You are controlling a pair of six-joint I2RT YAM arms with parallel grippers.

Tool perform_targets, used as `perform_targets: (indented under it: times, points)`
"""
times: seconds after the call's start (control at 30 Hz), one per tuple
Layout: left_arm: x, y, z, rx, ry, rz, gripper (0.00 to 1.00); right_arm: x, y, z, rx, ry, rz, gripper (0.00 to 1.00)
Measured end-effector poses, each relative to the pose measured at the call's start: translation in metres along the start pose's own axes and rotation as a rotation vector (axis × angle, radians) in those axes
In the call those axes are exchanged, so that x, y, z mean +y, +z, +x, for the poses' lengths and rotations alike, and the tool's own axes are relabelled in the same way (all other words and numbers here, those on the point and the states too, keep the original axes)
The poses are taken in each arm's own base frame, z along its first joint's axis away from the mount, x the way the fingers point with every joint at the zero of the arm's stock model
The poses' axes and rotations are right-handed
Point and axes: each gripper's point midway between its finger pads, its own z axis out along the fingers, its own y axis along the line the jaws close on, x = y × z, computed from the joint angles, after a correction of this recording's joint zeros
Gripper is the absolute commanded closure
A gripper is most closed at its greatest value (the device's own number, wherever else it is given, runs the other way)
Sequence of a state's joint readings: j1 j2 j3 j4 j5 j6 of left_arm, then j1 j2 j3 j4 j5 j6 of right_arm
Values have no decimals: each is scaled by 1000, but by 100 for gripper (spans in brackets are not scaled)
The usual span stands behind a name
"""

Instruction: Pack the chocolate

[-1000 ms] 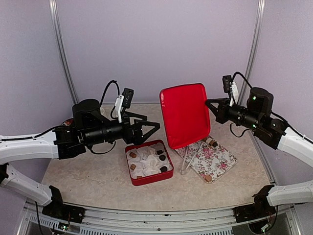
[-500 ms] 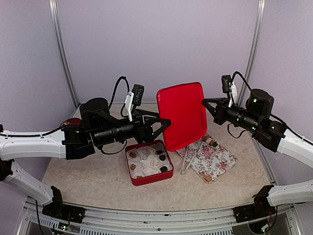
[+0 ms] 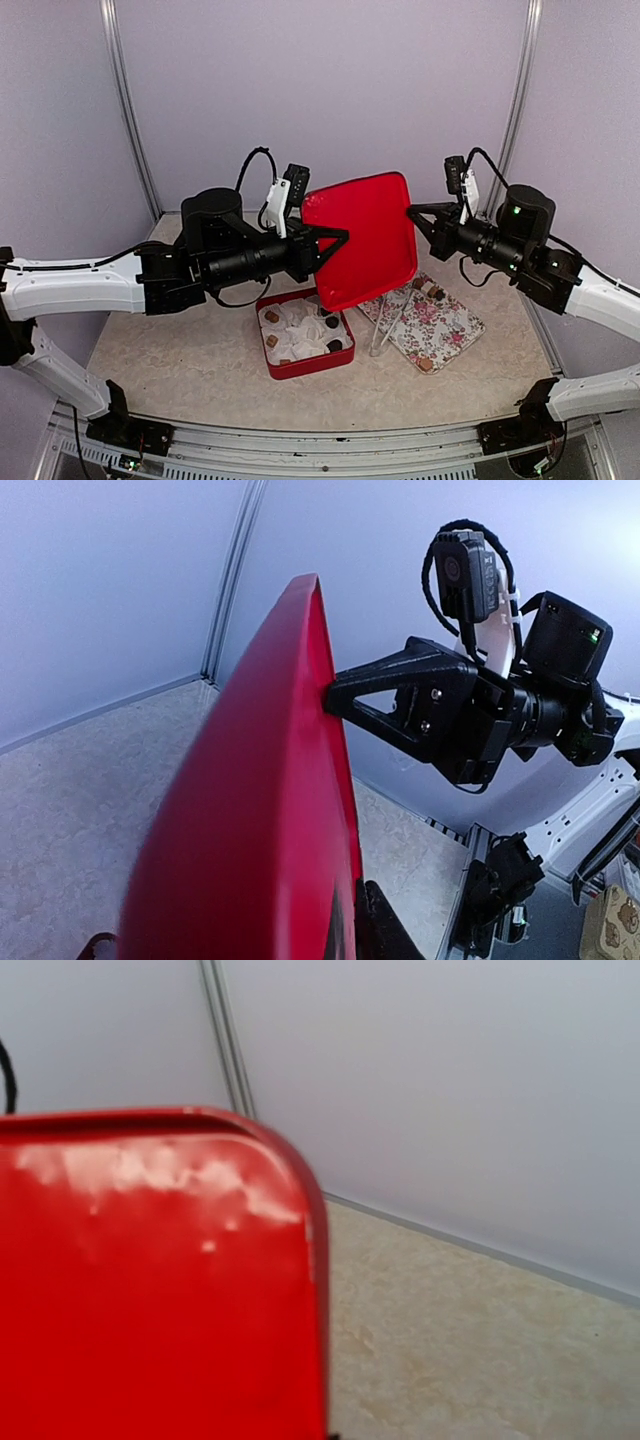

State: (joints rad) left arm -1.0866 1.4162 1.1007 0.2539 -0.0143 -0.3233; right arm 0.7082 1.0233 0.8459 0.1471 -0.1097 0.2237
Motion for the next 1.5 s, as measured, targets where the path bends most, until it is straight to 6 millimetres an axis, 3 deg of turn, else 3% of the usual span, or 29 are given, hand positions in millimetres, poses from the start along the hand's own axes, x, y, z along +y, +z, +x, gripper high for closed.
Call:
perform_targets:
  times: [0.17,0.33,0.43,0.53,0.6,0.73,0.87,1.0,1.13,1.27,1.5]
  points:
    - [4,-10,-8,-10,94,-48,97,1,-10,-6,-9,6,11,54]
    - [6,-29,-14,-4,237,-135,100,3,-33,-20,-37,4,18,38]
    - [7,-44,-17,-15,312,-185,100,2,-46,-25,-43,17,28,24]
    - [4,-55,-13,-6,401,-229,100,-3,-51,-19,-14,42,47,13]
    - [-12,-64,-2,5,513,-258,100,-10,-50,-11,32,73,57,9]
    - [-56,-81,37,38,826,-278,100,-30,-50,0,128,168,72,5]
    - [-60,-92,80,116,1152,-370,100,-44,-54,-7,170,288,50,6]
    - [-60,-102,104,172,1392,-440,100,-22,-48,0,239,395,-111,9]
    - [-67,-110,117,183,1570,-478,100,-4,-37,38,376,515,-243,10]
    - [-75,-113,120,176,1676,-496,100,12,-31,62,474,591,-322,14]
    - [-85,-110,120,149,1758,-516,100,59,-20,94,633,662,-484,19]
